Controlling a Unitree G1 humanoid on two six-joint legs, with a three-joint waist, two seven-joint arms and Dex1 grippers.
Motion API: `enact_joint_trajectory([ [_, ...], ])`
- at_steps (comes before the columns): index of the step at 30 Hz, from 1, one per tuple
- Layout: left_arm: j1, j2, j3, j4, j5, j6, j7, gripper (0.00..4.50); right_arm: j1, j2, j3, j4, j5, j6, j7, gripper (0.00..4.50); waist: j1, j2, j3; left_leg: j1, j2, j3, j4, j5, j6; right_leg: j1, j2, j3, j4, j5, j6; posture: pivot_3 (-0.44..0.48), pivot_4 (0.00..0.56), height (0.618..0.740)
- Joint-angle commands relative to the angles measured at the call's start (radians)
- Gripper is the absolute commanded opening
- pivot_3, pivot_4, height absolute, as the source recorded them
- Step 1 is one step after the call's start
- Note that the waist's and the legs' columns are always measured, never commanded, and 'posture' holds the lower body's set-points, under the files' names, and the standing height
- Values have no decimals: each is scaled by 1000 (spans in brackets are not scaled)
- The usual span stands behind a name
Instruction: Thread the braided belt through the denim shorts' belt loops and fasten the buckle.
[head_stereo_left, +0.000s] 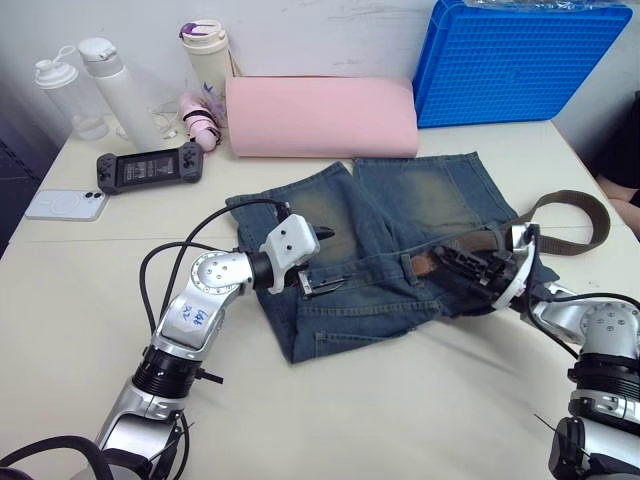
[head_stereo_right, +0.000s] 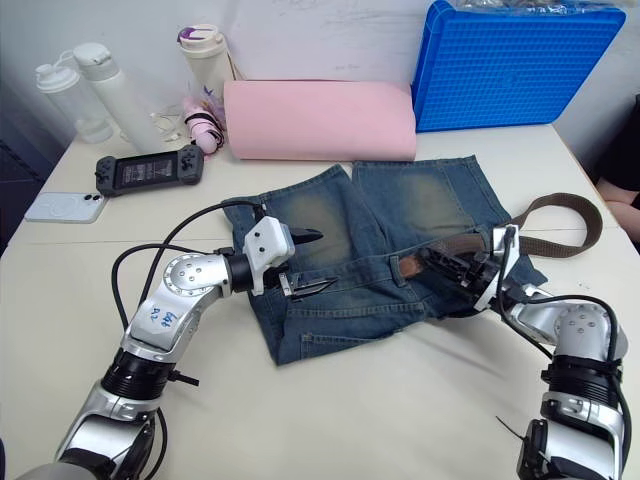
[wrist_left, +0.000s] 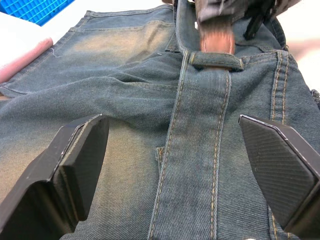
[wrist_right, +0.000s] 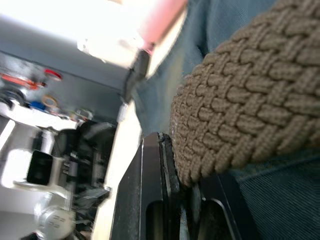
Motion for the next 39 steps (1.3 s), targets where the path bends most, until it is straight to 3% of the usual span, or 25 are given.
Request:
enact_joint_trajectory([
  [1, -16, -1, -4, -45, 2, -2, 0, 4500, -7, 5, 50, -36, -74, -64, 14, 42, 0, 0, 0, 0, 0, 0, 0, 0, 0, 0, 0, 0, 0, 0, 0, 0, 150, 740],
  [8, -15, -5, -12, -46, 4, -4, 1, 4500, 19, 77, 78, -158, -36, -21, 5, 42, -4, 0, 0, 0, 1, 0, 0, 0, 0, 0, 1, 0, 0, 0, 0, 0, 150, 740],
  [13, -22, -14, -20, -42, 5, -6, 0, 4500, 39, 142, 56, -207, -42, -3, -97, 42, -3, 0, 0, 0, 1, 0, 0, 0, -1, 0, 1, 0, 0, 0, 0, 0, 150, 740],
  [19, -29, -17, -26, -33, 5, -12, -5, 4500, 37, 180, -146, -188, 41, -48, -249, 2439, 2, 0, 0, 0, 1, 0, 0, 0, -1, 0, 1, 0, 0, 0, 0, 0, 150, 740],
  [20, -30, -17, -27, -30, 5, -14, -6, 4500, 46, 174, -187, -193, 72, -46, -269, 3024, 3, 0, 0, 0, 0, -1, 0, 0, -1, 0, 1, 0, 1, 0, 0, 0, 150, 740],
  [25, -35, -13, -34, -24, 7, -20, -14, 4500, 102, 153, -281, -239, 180, -17, -327, 3024, 0, 0, 0, 0, -1, -1, 0, 0, -1, 0, 0, 0, 0, 0, 0, 0, 150, 740],
  [32, -48, -15, -40, -10, 9, -30, -25, 4500, 132, 168, -267, -265, 227, -43, -391, 3024, -2, 0, 0, 0, 0, 0, 0, 0, -1, 0, 1, 1, 0, 0, 0, 0, 150, 740],
  [35, -49, -12, -41, -9, 12, -36, -29, 4500, 127, 183, -244, -256, 221, -58, -406, 2230, -2, 0, 0, 0, 0, 0, 0, 0, -1, 0, 1, 1, 0, 0, 0, 0, 150, 740],
  [39, -46, -6, -38, -9, 20, -40, -30, 4500, 122, 196, -215, -245, 221, -62, -426, 295, 0, 1, 0, 0, 0, 0, -1, 0, 0, 0, 0, 1, 0, 0, 0, 0, 150, 740],
])
